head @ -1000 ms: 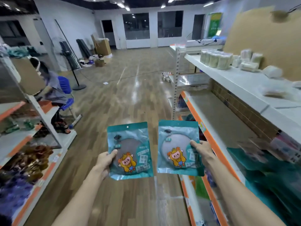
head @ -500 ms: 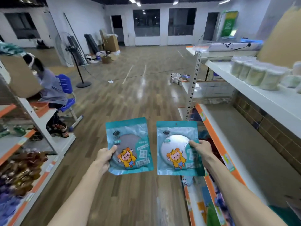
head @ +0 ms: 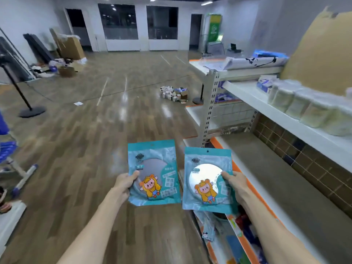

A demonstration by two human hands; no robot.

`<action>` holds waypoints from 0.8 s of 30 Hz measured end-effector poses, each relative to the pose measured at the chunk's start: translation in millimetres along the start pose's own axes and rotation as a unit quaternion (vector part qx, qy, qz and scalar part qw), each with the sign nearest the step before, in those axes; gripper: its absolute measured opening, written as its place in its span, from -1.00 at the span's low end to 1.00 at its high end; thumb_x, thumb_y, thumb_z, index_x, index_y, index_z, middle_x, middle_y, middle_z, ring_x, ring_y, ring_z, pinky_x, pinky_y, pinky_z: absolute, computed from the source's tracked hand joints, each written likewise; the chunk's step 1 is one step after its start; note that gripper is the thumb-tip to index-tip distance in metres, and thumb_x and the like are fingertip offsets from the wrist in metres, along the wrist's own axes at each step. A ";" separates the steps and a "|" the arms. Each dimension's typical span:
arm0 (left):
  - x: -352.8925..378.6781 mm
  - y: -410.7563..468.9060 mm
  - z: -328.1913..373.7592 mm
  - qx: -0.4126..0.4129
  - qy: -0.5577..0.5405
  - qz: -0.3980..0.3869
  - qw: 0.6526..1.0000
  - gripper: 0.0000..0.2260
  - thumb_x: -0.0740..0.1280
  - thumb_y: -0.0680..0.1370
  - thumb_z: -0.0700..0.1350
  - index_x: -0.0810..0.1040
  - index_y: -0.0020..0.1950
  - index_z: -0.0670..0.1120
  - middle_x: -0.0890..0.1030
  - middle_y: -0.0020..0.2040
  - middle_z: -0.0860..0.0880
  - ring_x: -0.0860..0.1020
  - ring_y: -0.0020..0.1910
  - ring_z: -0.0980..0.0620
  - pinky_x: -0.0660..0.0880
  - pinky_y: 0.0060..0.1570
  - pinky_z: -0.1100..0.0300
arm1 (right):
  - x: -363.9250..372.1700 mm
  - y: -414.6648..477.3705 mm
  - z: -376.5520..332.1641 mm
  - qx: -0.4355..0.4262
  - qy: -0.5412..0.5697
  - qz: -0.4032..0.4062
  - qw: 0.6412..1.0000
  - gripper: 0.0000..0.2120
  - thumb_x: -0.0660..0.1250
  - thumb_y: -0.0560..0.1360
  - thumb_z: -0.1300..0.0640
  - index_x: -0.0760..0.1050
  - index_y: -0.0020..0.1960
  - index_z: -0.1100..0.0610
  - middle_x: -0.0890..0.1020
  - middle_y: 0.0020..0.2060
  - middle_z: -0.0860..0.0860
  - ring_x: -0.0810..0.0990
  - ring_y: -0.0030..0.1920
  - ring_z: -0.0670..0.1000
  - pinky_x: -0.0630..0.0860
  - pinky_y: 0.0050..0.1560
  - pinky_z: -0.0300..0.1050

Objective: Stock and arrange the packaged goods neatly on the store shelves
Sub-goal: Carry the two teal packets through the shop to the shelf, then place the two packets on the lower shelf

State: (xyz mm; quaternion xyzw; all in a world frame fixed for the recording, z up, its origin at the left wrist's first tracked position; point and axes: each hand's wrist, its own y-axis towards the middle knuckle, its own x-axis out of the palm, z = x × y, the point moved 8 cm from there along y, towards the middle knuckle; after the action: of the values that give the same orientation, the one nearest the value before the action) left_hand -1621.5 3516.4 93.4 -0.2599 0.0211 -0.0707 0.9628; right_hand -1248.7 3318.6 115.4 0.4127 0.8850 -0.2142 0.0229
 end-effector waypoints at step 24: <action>413.4 163.2 69.0 -0.046 0.279 -0.368 0.886 -0.78 0.33 0.58 -0.21 0.54 0.08 -0.38 0.66 -0.02 -0.32 0.65 -0.08 -0.25 0.58 0.04 -0.16 | -174.0 156.6 31.4 0.140 0.154 0.350 0.913 -0.80 0.47 0.45 0.18 0.56 -0.12 0.33 0.59 -0.37 0.16 0.53 -0.43 0.03 0.39 -0.59 -0.30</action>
State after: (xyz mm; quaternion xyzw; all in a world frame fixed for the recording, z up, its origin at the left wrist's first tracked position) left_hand -1186.9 3629.4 69.3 -0.2622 0.1949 -0.4882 0.8093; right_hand -1022.5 3269.5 68.3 0.7229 0.6375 -0.2477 -0.0984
